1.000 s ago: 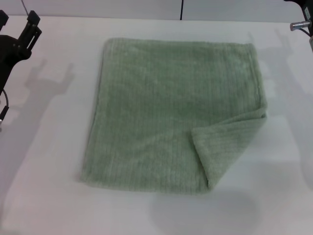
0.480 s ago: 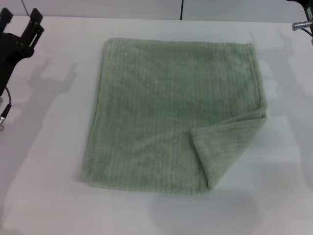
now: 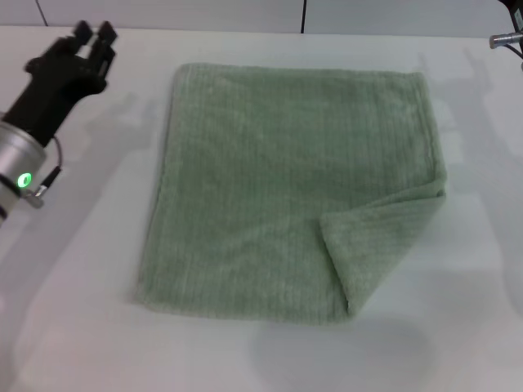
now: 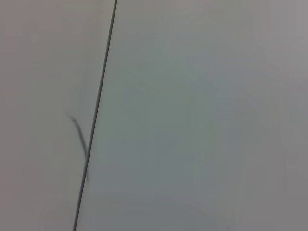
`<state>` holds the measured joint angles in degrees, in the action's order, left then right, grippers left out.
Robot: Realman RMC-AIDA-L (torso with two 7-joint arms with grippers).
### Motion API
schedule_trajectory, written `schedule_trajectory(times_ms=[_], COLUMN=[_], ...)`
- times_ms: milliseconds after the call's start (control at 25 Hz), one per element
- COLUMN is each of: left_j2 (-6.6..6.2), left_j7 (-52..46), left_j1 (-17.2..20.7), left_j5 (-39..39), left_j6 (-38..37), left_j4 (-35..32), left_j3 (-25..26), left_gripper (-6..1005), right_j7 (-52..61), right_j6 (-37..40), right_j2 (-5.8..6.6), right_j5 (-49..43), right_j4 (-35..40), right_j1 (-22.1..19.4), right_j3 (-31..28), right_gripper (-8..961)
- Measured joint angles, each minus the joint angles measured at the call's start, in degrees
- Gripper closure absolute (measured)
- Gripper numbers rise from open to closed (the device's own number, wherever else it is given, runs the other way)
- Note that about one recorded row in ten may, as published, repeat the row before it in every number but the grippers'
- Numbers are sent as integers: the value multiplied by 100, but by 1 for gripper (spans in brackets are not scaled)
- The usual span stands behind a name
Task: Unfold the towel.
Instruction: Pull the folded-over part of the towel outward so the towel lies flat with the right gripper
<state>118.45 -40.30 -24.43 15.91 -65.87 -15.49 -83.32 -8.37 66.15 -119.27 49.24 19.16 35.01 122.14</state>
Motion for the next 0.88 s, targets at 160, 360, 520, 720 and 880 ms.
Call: schedule_trajectory(times_ms=[160, 360, 520, 720, 880], left_j2=[2, 3, 9, 20, 39], left_j7=[-288, -566, -672, -691, -849], left_j1=[-57, -204, -375, -479, -794], left_j5=[0, 0, 0, 0, 0], left_j6=[831, 1695, 2199, 2512, 3850], left_j4=[-438, -705, -778, -829, -1187], left_j3=[-485, -859, -1154, -1334, -1976], left_gripper=[647, 764, 859, 958, 967], right_j7=[0, 0, -7, -7, -38], right_j6=[23, 31, 31, 14, -33], right_j2=[0, 0, 0, 0, 0], right_j5=[16, 27, 32, 22, 2], right_j4=[0, -1, -9, -12, -2], right_j1=[-17, -34, -21, 5, 19], right_j3=[1, 2, 2, 3, 2], right_gripper=[173, 173, 173, 173, 173])
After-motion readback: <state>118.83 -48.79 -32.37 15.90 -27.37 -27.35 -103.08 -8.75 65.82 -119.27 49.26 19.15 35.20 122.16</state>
